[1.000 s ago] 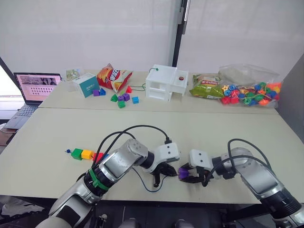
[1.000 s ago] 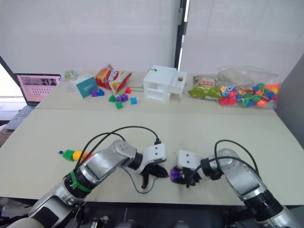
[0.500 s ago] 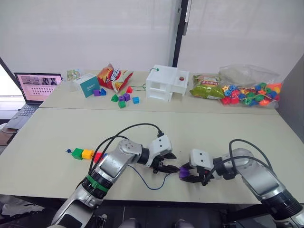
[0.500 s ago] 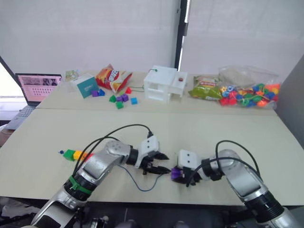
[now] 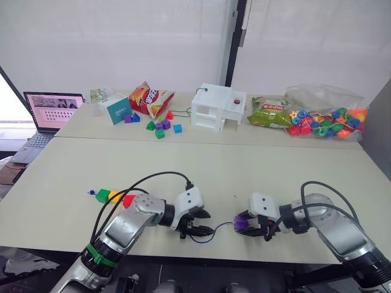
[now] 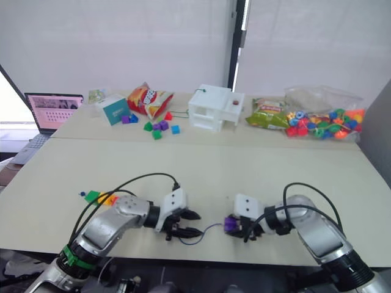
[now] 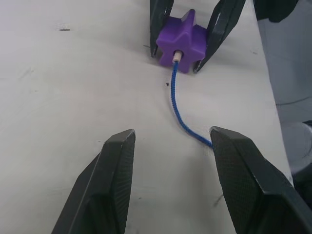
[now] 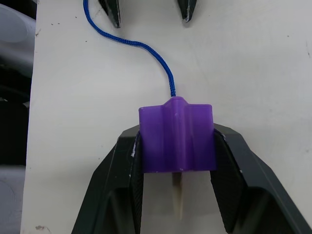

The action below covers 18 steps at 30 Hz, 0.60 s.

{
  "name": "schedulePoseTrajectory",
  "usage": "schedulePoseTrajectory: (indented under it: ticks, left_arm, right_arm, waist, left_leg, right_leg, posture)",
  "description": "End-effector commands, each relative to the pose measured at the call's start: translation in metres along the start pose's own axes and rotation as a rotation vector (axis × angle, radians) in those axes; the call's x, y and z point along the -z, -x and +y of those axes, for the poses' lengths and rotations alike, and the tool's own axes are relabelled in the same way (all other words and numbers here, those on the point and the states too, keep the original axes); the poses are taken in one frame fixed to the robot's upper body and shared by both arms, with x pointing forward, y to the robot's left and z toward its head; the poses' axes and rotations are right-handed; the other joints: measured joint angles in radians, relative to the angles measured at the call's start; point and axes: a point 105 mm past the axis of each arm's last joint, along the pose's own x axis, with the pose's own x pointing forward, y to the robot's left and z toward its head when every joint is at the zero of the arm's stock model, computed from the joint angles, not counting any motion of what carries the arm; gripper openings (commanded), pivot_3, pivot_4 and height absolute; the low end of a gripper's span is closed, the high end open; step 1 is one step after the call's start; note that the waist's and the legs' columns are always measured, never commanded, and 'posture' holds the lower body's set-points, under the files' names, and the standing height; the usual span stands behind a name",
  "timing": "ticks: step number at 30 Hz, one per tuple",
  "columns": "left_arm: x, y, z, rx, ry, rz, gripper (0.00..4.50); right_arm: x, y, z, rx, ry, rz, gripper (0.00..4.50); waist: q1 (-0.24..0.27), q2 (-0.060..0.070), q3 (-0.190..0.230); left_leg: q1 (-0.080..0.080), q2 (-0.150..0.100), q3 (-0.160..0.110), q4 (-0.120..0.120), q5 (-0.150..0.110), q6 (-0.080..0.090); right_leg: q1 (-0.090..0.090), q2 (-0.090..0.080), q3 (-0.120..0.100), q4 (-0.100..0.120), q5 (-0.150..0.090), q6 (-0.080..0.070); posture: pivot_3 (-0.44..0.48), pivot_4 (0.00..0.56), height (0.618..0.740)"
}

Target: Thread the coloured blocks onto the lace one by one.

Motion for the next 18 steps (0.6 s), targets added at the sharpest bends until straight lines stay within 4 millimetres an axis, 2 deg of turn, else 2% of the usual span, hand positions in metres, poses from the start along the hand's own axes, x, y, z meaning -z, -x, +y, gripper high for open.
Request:
schedulePoseTrajectory:
  ticks: [1, 5, 8, 10, 16, 18]
  left_arm:
    - [-0.007, -0.006, -0.007, 0.015, 0.026, -0.037, 2.57]
    - [-0.001, -0.012, -0.009, 0.001, 0.054, -0.031, 2.57]
    - [0.021, -0.014, -0.003, -0.046, -0.002, 0.074, 2.57]
    - [0.031, -0.013, -0.002, -0.057, -0.054, 0.114, 2.00]
    - [0.023, -0.020, -0.004, -0.025, -0.122, 0.069, 0.04]
    - [0.018, -0.023, -0.004, -0.016, -0.146, 0.052, 0.02]
  right_arm:
    - [0.009, 0.004, 0.001, 0.007, -0.022, 0.049, 1.37]
    - [0.009, 0.006, 0.001, 0.007, -0.025, 0.051, 1.37]
    - [0.006, 0.006, 0.000, 0.009, -0.025, 0.045, 1.37]
    - [0.004, 0.007, -0.001, 0.012, -0.025, 0.038, 1.37]
    - [0.004, 0.006, -0.003, 0.021, -0.029, 0.037, 1.37]
    - [0.004, 0.005, -0.003, 0.021, -0.031, 0.038, 1.37]
  waist:
    - [-0.001, 0.000, 0.000]
    - [-0.001, 0.000, 0.000]
    - [0.000, 0.000, 0.000]
    - [0.001, 0.000, 0.000]
    - [-0.002, 0.001, 0.000]
    - [0.000, 0.001, 0.000]
  left_leg:
    - [0.000, 0.000, 0.000, 0.000, 0.000, 0.000]
    - [0.001, 0.000, 0.000, 0.000, 0.000, 0.000]
    - [0.001, 0.000, 0.000, 0.000, 0.000, 0.000]
    - [0.002, 0.000, 0.000, 0.000, 0.000, 0.000]
    - [0.002, 0.001, 0.000, -0.001, 0.000, 0.000]
    - [0.002, 0.001, 0.000, -0.001, 0.000, 0.000]
  right_leg:
    - [0.000, 0.000, 0.000, 0.000, 0.000, 0.000]
    - [0.000, 0.000, 0.000, 0.000, 0.000, 0.000]
    - [0.001, 0.000, 0.000, -0.001, 0.000, 0.000]
    - [0.002, 0.000, 0.000, -0.001, 0.000, 0.000]
    - [0.002, 0.000, 0.000, -0.002, 0.000, 0.000]
    - [0.002, 0.000, 0.000, -0.002, 0.000, 0.000]
  posture:
    - [0.000, 0.150, 0.740]
    - [0.000, 0.150, 0.740]
    - [0.000, 0.150, 0.740]
    - [0.000, 0.150, 0.740]
    - [0.000, 0.150, 0.740]
    - [0.000, 0.150, 0.740]
